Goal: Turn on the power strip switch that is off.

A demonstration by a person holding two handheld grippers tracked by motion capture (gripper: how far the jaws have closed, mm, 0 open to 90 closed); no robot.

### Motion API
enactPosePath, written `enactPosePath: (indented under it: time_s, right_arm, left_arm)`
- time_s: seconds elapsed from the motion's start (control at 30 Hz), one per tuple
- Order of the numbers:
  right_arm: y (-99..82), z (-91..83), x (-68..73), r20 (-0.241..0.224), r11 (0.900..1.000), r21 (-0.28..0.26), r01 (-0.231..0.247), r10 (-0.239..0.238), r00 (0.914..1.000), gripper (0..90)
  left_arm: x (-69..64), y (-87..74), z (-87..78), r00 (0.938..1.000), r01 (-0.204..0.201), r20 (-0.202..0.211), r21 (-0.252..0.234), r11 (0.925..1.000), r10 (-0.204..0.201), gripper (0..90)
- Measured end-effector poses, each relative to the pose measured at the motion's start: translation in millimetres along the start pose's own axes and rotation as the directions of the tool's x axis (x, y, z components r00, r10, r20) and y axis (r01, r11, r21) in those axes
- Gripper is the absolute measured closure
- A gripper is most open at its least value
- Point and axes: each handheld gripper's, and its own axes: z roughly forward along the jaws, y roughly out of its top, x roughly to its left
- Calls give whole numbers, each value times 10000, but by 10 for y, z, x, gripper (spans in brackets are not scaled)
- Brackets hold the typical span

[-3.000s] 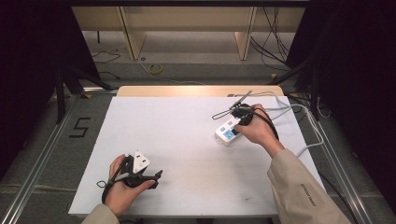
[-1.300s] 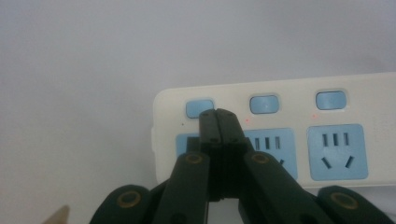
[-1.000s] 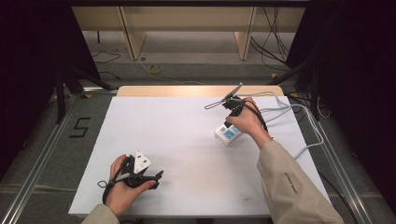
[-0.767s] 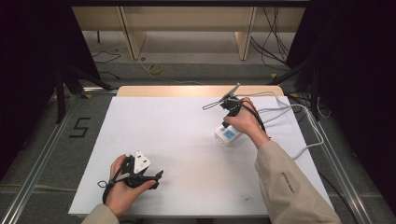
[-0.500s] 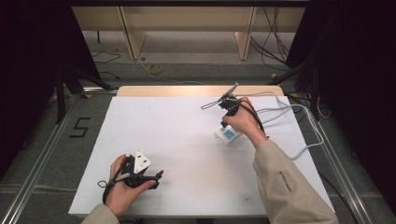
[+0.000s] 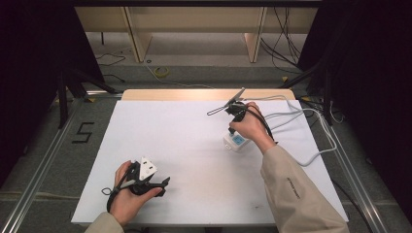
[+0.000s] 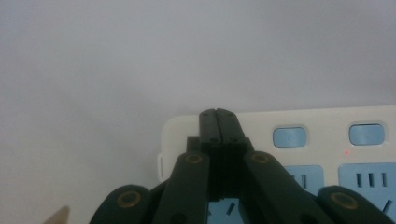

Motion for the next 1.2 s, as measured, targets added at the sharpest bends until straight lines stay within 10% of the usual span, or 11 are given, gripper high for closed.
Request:
enactPosePath:
  time_s: [1.2]
  right_arm:
    - [23, 71, 88, 516, 9992, 314, 266, -282, 9983, 900]
  left_arm:
    - [-3, 0, -3, 10000, -47, 2, -22, 10000, 47, 161]
